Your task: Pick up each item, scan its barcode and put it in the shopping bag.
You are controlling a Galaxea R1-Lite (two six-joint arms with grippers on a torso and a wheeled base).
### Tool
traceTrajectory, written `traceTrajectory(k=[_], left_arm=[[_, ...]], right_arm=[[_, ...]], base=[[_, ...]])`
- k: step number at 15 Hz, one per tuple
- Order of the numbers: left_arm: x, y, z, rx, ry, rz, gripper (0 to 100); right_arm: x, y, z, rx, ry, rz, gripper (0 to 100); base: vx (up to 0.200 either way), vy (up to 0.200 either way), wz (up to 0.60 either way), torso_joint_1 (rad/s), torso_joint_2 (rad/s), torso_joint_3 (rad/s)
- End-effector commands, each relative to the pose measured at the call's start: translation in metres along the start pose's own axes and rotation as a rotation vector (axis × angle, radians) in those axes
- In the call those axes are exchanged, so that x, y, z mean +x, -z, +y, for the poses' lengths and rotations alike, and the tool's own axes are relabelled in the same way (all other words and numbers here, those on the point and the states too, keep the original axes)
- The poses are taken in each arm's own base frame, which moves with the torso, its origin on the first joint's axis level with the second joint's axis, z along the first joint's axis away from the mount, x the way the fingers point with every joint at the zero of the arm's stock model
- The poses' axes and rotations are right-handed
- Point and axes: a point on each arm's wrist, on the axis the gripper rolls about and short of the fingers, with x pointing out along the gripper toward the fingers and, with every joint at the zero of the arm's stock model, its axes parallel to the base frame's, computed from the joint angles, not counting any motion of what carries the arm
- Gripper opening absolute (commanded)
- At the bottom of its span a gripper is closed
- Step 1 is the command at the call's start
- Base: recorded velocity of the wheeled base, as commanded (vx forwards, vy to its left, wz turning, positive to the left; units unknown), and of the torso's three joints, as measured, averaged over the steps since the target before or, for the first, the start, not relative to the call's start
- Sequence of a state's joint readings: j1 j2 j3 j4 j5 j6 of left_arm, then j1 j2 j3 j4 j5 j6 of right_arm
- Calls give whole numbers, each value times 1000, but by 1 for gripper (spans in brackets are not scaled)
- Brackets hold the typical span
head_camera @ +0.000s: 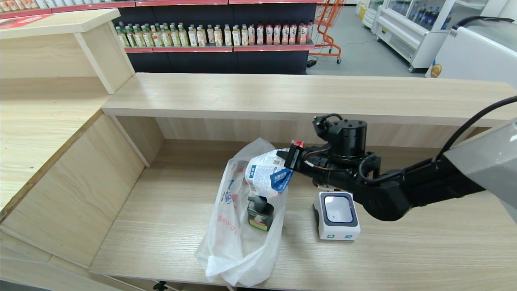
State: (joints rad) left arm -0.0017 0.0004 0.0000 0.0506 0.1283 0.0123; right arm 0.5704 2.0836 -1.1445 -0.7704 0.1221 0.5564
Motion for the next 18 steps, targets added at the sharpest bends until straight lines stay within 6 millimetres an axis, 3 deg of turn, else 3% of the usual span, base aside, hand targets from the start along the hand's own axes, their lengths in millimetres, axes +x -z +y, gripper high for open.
traceTrajectory(k=[1,10,18], left_arm=[[0,0,0,0,-1,0,100],[0,0,0,0,-1,0,100],[0,0,0,0,-1,0,100]], right_arm=[[9,13,-9,-16,19,33,0],[18,19,-22,-110,38,50,0],[16,-5,-7,-117,-53,-1,0]], base=[[0,0,0,0,0,0],[0,0,0,0,0,0],[0,0,0,0,0,0]])
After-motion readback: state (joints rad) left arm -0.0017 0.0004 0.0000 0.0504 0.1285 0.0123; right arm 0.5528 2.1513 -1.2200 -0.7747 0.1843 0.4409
